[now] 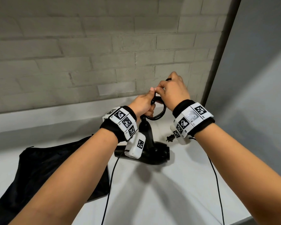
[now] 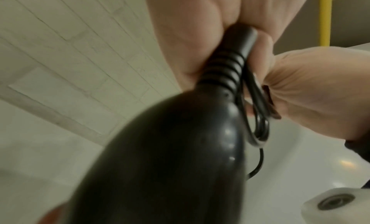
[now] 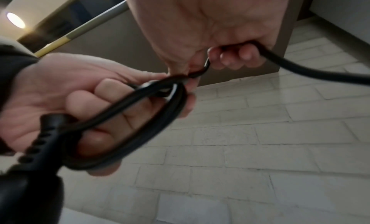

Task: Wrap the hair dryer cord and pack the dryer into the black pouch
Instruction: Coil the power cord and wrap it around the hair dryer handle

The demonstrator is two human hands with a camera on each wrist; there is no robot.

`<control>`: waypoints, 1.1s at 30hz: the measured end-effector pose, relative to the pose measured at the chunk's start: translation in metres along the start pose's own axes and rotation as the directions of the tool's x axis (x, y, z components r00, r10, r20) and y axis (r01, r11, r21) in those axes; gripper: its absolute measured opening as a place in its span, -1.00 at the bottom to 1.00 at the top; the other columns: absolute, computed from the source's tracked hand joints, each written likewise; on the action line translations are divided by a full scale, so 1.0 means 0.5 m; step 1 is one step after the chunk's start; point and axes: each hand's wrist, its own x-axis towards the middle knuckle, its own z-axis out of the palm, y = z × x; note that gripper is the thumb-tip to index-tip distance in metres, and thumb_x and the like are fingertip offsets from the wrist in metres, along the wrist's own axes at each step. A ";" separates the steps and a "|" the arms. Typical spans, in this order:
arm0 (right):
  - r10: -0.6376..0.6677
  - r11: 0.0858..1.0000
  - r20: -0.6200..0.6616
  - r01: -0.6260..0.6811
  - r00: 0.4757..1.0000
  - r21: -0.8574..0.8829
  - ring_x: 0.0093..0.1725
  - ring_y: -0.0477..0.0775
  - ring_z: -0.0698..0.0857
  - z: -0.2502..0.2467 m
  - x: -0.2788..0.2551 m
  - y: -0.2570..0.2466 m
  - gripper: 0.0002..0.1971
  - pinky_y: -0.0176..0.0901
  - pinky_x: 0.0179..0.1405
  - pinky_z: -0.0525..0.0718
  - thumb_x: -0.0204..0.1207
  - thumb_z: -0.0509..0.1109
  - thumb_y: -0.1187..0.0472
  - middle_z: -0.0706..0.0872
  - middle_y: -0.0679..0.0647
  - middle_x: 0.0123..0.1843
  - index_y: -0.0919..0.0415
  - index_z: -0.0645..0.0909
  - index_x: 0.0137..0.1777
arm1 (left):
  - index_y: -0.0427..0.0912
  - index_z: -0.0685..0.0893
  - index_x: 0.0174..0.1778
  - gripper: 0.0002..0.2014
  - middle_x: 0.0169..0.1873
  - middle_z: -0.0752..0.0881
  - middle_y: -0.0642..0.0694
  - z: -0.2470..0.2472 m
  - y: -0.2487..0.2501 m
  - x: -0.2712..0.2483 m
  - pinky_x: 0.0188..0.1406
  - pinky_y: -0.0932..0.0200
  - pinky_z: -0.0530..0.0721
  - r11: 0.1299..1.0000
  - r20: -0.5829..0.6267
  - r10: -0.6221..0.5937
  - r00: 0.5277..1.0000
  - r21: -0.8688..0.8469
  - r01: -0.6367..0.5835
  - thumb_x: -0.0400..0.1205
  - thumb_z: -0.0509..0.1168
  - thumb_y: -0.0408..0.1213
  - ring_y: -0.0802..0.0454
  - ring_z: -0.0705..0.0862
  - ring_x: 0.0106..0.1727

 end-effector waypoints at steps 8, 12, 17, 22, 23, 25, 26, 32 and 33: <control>0.009 0.987 -0.065 0.002 0.998 0.163 0.21 0.28 0.47 0.006 -0.007 0.001 -0.71 0.02 0.23 0.47 0.55 0.26 0.08 0.45 0.31 0.16 0.28 0.69 0.00 | -0.16 0.47 -0.40 -0.47 -0.59 0.27 0.01 -0.005 -0.007 0.003 -0.56 0.27 0.16 0.999 0.006 0.037 0.999 -0.024 -0.037 0.67 -0.08 0.16 0.21 0.11 -0.73; -0.048 0.979 -0.080 0.062 0.996 0.193 0.11 0.27 0.51 0.010 -0.025 0.000 -0.72 -0.07 0.10 0.47 0.55 0.26 0.09 0.42 0.26 0.00 0.30 0.70 -0.05 | -0.14 0.43 -0.47 -0.46 -0.72 0.31 0.07 -0.006 -0.006 0.010 -0.60 0.28 0.15 0.997 -0.091 0.005 0.996 -0.078 -0.012 0.66 -0.04 0.18 0.20 0.14 -0.74; -0.155 0.974 -0.073 0.164 0.985 0.156 -0.02 0.22 0.49 0.010 -0.042 -0.003 -0.72 -0.18 -0.06 0.37 0.54 0.27 0.11 0.31 0.11 -0.10 0.30 0.72 -0.10 | -0.12 0.39 -0.51 -0.47 -0.79 0.28 0.14 -0.006 -0.005 0.012 -0.61 0.29 0.19 0.995 -0.119 0.003 0.993 -0.096 -0.015 0.63 0.03 0.20 0.19 0.15 -0.75; -0.207 0.966 -0.070 0.215 0.976 0.142 -0.09 0.05 0.35 0.013 -0.059 0.004 -0.74 -0.14 -0.13 0.39 0.54 0.27 0.14 0.30 0.12 -0.11 0.31 0.71 -0.08 | -0.07 0.36 -0.53 -0.51 -0.76 0.23 0.13 -0.004 -0.002 0.011 -0.60 0.29 0.19 0.993 -0.129 -0.018 0.991 -0.121 0.003 0.55 0.19 0.23 0.17 0.14 -0.70; -0.212 0.965 -0.067 0.219 0.975 0.143 -0.09 0.06 0.36 0.014 -0.060 0.005 -0.75 -0.14 -0.13 0.40 0.54 0.27 0.15 0.30 0.12 -0.11 0.31 0.71 -0.06 | -0.06 0.36 -0.54 -0.51 -0.75 0.22 0.13 -0.004 -0.002 0.011 -0.56 0.26 0.19 0.993 -0.125 -0.024 0.992 -0.119 0.009 0.54 0.21 0.22 0.16 0.13 -0.69; -0.210 0.965 -0.058 0.216 0.976 0.148 -0.09 0.10 0.40 0.016 -0.065 0.011 -0.75 -0.12 -0.12 0.44 0.55 0.25 0.17 0.31 0.13 -0.11 0.30 0.71 -0.01 | -0.05 0.37 -0.56 -0.54 -0.75 0.22 0.12 -0.002 -0.002 0.009 -0.55 0.24 0.17 0.991 -0.113 -0.028 0.993 -0.131 0.013 0.56 0.26 0.12 0.16 0.13 -0.70; -0.206 0.965 -0.053 0.212 0.977 0.152 -0.10 0.13 0.42 0.019 -0.067 0.013 -0.74 -0.09 -0.12 0.47 0.55 0.25 0.17 0.33 0.16 -0.11 0.29 0.70 0.01 | -0.05 0.37 -0.56 -0.57 -0.76 0.23 0.13 -0.002 -0.002 0.009 -0.57 0.25 0.17 0.989 -0.110 -0.030 0.993 -0.145 0.013 0.58 0.27 0.04 0.17 0.13 -0.72; -0.155 0.980 -0.016 0.156 0.988 0.124 -0.08 0.30 0.54 0.052 -0.086 0.024 -0.65 -0.10 -0.16 0.45 0.52 0.11 0.11 0.48 0.36 -0.02 0.31 0.63 0.05 | -0.08 0.37 -0.47 -0.65 -0.81 0.21 0.12 -0.003 -0.003 0.014 -0.69 0.34 0.20 0.986 -0.084 -0.025 0.996 -0.168 0.011 0.64 0.23 -0.13 0.19 0.13 -0.78; -0.141 0.983 -0.014 0.142 0.990 0.119 -0.06 0.30 0.54 0.057 -0.089 0.026 -0.66 -0.11 -0.15 0.43 0.54 0.11 0.11 0.47 0.36 -0.01 0.32 0.61 0.06 | -0.08 0.36 -0.46 -0.66 -0.80 0.20 0.12 -0.003 -0.004 0.015 -0.70 0.36 0.21 0.986 -0.085 -0.018 0.996 -0.167 0.003 0.65 0.21 -0.15 0.19 0.12 -0.78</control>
